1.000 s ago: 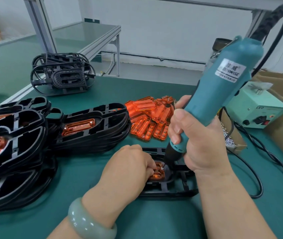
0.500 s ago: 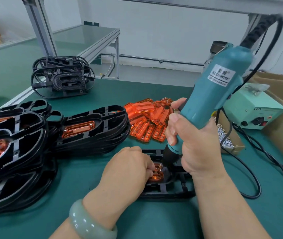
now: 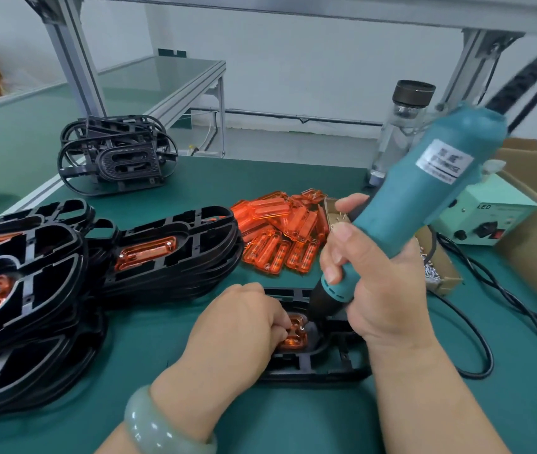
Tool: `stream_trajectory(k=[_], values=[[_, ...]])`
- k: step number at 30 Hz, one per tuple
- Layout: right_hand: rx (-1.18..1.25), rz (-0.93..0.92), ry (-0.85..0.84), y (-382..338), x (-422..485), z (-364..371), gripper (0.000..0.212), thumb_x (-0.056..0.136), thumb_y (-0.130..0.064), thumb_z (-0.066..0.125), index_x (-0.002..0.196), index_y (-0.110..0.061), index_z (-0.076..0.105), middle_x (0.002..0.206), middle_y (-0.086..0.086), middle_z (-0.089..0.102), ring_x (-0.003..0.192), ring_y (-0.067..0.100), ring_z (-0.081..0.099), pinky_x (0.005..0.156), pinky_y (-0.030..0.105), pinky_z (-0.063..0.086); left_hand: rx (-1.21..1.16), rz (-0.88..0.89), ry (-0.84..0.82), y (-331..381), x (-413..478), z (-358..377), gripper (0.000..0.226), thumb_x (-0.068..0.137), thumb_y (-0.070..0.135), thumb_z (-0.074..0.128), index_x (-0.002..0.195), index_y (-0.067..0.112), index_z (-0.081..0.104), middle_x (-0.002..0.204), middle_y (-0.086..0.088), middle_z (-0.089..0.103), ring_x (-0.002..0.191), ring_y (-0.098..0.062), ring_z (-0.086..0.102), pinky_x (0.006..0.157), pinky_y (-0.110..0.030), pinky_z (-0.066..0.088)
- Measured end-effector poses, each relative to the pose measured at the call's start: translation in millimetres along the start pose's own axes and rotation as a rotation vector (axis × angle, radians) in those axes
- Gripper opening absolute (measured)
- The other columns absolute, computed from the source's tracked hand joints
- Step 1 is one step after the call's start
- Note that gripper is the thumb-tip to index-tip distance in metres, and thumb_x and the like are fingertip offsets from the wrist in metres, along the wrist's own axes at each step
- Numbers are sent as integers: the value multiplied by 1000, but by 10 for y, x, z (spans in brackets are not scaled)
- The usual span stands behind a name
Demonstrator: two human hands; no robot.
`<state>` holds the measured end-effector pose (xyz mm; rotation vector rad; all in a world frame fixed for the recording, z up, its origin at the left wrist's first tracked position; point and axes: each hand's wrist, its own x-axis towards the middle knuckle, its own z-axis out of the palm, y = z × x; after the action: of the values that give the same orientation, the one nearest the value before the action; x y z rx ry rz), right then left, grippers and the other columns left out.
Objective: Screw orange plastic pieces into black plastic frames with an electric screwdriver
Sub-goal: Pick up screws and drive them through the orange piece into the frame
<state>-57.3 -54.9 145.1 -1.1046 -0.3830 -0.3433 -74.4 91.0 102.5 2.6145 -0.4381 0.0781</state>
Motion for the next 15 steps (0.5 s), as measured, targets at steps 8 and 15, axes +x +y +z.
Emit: stream_trajectory(k=[8, 15], values=[[427, 81, 279, -16, 87, -229, 7, 86, -17, 55, 92, -20, 53, 55, -11, 46, 43, 4, 43, 52, 19, 40, -21, 4, 19, 5, -7, 7, 14, 85, 33, 60, 93, 36, 71, 86, 11, 51, 93, -10, 47, 82, -28, 43], [528, 143, 402, 31, 97, -256, 7, 80, -21, 55, 86, -22, 53, 54, -11, 45, 41, 4, 42, 51, 18, 41, 2, -3, 1, 22, -18, -1, 15, 86, 34, 60, 96, 40, 70, 87, 14, 48, 93, -8, 47, 79, -21, 39]])
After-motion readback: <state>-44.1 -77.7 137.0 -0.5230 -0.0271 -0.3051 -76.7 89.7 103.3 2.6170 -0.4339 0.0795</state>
